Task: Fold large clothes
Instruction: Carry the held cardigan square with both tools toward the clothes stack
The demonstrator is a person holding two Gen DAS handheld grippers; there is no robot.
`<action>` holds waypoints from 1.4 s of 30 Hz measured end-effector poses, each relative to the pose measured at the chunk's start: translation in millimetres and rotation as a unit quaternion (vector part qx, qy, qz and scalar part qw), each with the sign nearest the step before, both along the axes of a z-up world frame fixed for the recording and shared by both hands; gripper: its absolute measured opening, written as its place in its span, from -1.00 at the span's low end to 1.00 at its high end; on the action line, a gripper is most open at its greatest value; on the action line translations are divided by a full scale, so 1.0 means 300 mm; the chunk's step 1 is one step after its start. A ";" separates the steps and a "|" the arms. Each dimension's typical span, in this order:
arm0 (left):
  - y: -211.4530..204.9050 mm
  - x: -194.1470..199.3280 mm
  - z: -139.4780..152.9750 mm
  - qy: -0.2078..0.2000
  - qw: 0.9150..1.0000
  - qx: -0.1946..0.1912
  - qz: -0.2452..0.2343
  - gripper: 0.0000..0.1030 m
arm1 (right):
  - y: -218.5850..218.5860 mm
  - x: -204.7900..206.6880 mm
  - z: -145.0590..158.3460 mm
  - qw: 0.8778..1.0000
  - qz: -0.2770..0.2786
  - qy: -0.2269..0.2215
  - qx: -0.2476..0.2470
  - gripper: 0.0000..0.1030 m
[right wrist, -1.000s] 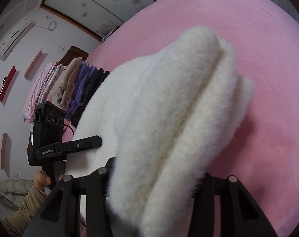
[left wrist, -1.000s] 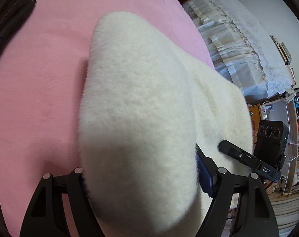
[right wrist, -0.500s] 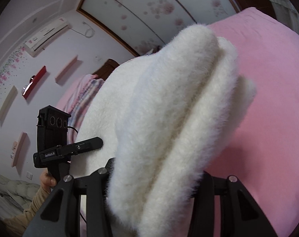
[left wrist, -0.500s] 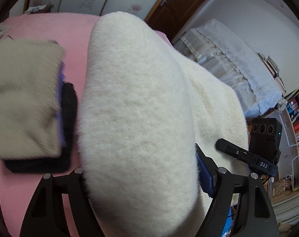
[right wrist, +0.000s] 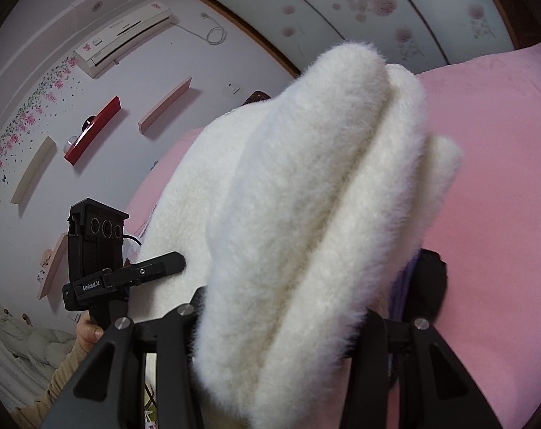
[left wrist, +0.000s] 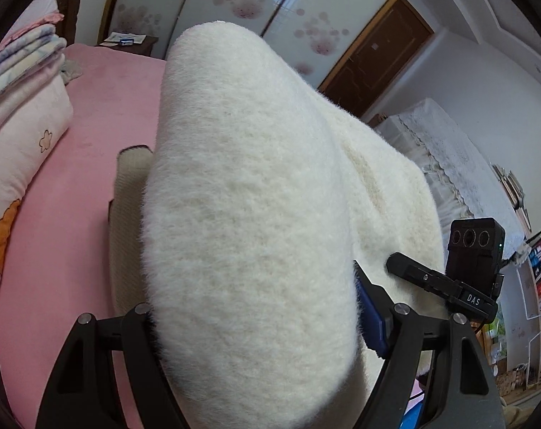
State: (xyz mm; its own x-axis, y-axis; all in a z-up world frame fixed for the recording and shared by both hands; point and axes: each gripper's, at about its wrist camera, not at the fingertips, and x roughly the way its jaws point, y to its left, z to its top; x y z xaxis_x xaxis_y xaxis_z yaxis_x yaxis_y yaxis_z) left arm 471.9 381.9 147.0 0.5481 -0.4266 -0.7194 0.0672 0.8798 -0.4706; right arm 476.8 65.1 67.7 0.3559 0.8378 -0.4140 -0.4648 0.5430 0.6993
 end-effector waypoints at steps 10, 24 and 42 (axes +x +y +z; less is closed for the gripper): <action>0.145 0.162 -0.321 0.046 0.999 -0.002 -0.003 0.51 | 0.222 0.198 -0.270 0.998 -0.009 0.052 -0.023 -0.14; 0.193 0.171 -0.418 0.042 0.999 -0.008 -0.025 0.57 | 0.236 0.253 -0.385 0.995 -0.029 0.091 -0.030 -0.11; 0.195 0.126 -0.455 0.054 0.998 -0.032 -0.019 0.67 | 0.293 0.270 -0.380 0.994 -0.025 0.095 -0.052 -0.06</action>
